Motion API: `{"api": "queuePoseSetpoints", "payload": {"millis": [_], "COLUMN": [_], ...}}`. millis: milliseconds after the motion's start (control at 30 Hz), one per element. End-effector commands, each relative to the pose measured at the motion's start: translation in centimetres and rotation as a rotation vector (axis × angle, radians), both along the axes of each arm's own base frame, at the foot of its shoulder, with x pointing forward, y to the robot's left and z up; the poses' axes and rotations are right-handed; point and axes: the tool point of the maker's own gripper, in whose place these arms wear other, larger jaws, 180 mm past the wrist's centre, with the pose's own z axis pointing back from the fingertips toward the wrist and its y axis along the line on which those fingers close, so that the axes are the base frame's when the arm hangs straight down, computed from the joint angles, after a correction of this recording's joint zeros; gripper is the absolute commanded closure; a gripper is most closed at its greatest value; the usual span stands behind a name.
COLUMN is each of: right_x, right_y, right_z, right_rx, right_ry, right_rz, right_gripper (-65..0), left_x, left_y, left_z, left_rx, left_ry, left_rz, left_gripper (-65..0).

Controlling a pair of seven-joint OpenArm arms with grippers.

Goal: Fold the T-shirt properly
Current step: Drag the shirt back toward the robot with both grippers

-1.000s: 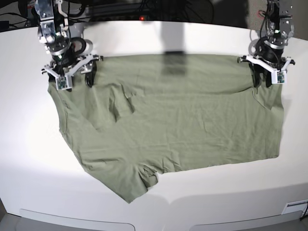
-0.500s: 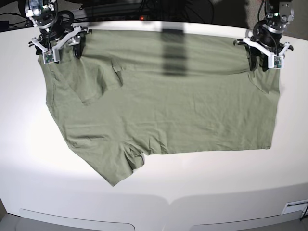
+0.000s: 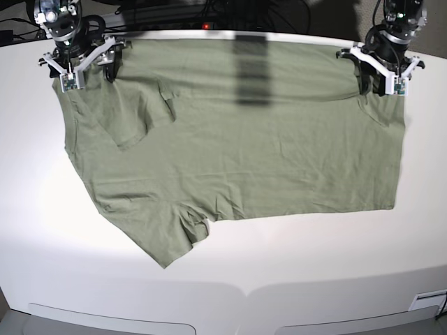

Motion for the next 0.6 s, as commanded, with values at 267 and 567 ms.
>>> {"api": "queuePoseSetpoints", "payload": {"millis": [267, 567], "right_x": [-0.5, 1.4], "right_y": [-1.1, -1.1], "right_z": [0.1, 0.8], "right_rx": [-0.059, -0.062], "right_ry": [0.035, -0.006], "right_rz": [-0.003, -0.003], "right_gripper": [-40.6, -40.6], "left_x": [-0.6, 1.6], "left_y": [-0.5, -0.9], "left_z": [0.7, 2.4], "left_rx": [0.045, 0.046], "left_ry": [0.047, -0.019], "left_rz": [-0.045, -0.055], "left_gripper": [-24.0, -24.0]}}
